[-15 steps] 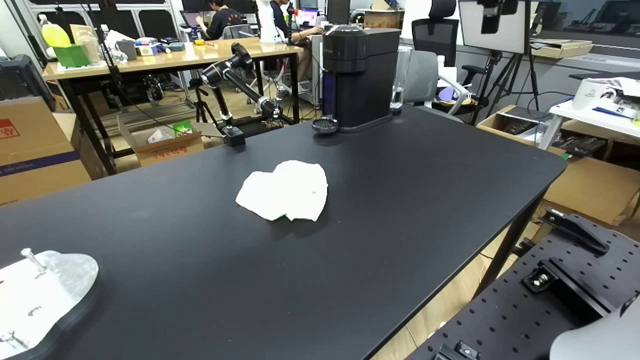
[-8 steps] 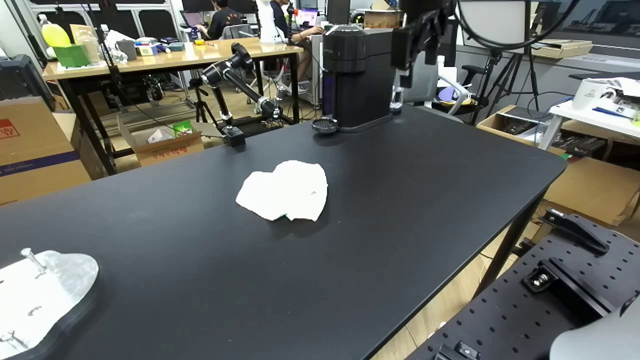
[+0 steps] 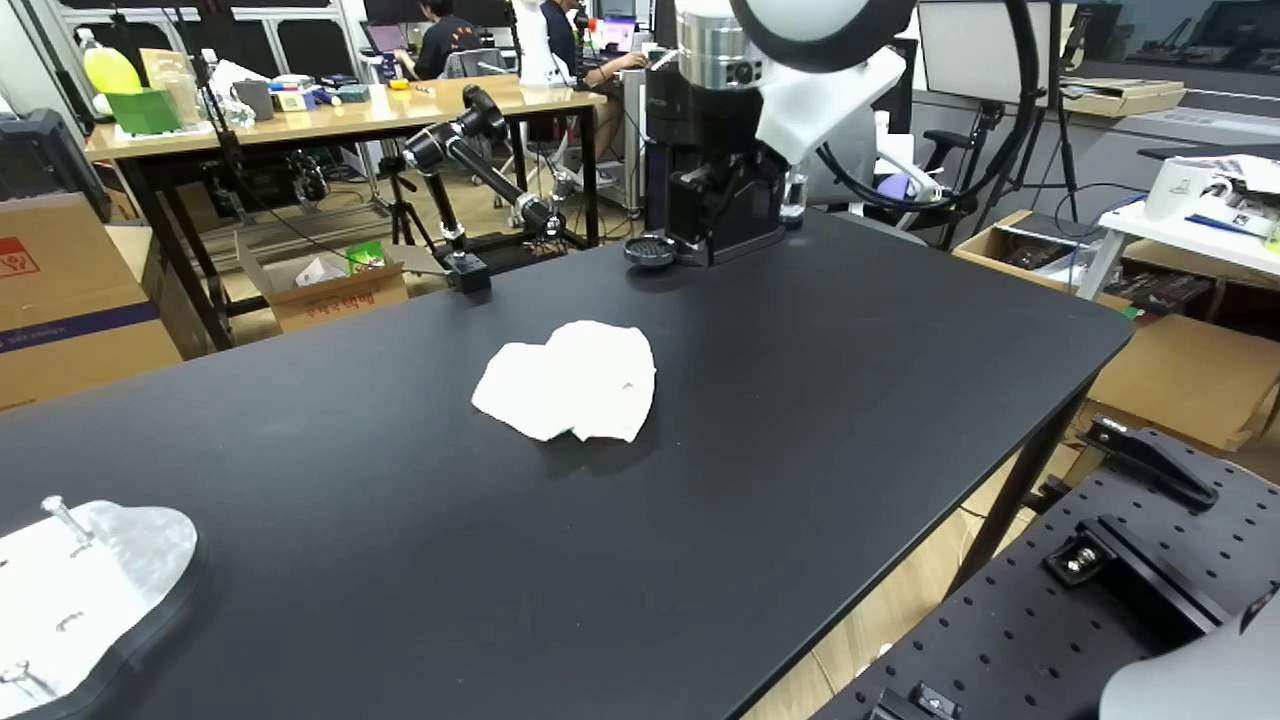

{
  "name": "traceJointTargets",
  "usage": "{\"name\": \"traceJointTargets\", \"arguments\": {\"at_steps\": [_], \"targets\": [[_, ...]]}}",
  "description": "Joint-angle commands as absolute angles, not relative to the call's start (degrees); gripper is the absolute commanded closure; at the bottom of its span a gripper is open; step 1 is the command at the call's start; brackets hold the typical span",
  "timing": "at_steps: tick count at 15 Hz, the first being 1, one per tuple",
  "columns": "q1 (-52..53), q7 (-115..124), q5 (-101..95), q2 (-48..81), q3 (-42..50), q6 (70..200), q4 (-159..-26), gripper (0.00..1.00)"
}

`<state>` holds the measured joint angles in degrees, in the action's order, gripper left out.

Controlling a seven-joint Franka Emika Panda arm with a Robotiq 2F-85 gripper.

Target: Hang the towel on the metallic object

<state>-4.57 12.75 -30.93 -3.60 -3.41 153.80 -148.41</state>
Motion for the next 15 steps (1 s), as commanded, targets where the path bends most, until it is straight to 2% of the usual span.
{"name": "traceJointTargets", "arguments": {"at_steps": [1,9,15], "targets": [[-2.6,17.6,-32.0,1.1,-3.4,157.5,-147.2,0.0],[-0.7,15.3,-29.5,10.5,-6.7,168.1,-145.6,0.0],[-1.3,12.1,-28.8,17.4,-8.9,171.1,-142.9,0.0]]}}
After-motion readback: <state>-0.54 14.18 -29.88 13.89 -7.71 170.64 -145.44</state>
